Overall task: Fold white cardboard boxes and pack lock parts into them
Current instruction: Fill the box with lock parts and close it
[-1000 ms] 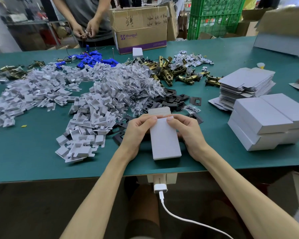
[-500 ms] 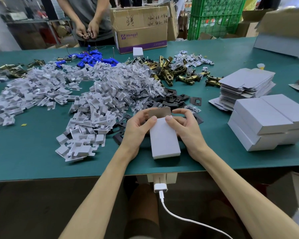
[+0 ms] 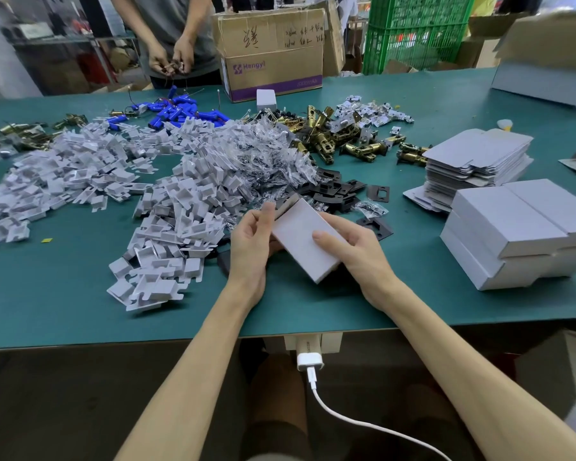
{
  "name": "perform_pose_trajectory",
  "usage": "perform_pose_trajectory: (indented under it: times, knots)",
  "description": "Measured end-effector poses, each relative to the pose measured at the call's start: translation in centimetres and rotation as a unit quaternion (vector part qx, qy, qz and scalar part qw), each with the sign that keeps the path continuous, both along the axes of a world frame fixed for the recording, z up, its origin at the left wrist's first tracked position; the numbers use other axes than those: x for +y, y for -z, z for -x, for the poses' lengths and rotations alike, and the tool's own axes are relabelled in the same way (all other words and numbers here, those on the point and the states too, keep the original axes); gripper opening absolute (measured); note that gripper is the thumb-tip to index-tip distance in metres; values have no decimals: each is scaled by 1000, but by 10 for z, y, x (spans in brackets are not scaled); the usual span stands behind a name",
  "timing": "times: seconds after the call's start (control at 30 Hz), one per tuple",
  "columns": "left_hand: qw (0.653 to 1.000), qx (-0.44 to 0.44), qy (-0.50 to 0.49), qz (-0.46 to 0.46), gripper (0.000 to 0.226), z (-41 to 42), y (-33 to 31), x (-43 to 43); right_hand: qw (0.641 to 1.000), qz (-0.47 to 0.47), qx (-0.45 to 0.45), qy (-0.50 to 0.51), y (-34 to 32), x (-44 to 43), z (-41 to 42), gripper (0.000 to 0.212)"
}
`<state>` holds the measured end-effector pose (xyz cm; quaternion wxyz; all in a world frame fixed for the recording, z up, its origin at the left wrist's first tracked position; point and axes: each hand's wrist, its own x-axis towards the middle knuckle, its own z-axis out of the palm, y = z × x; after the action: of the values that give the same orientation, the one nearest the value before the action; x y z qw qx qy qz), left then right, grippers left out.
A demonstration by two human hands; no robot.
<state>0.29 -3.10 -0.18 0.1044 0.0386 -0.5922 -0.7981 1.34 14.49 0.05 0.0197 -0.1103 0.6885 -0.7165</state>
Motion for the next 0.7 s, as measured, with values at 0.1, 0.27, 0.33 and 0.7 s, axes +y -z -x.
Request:
perform_pose_trajectory:
  times: [0.1, 0.27, 0.33, 0.7]
  knots:
    - [999, -3, 36, 9, 29, -1, 0, 1, 994, 52, -39, 89, 1, 3, 2, 42]
    - [998, -1, 57, 28, 22, -3, 1, 0, 982, 100, -68, 146, 2, 3, 6, 60]
    - [996, 2, 79, 36, 32, -3, 1, 0, 979, 115, -72, 154, 2, 3, 6, 63]
    - [991, 19, 105, 79, 29, -3, 6, 0, 980, 113, -71, 148, 0, 3, 4, 53]
